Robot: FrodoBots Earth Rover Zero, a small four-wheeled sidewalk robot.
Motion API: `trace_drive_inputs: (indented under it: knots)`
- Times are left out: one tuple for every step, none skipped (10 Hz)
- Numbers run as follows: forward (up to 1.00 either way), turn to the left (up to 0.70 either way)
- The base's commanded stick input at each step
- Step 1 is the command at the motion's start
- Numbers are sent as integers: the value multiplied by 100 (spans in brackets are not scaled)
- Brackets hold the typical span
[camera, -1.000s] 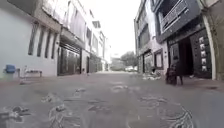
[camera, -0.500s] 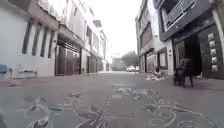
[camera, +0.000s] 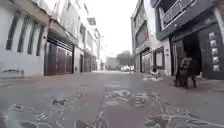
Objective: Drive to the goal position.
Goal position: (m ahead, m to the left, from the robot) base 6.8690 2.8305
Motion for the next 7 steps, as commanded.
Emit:
trace_drive_inputs:
  knots:
    - [100,-26]
    - [100,6]
    - [100,6]
    - [100,6]
    - [100,6]
    - [100,6]
    - [100,6]
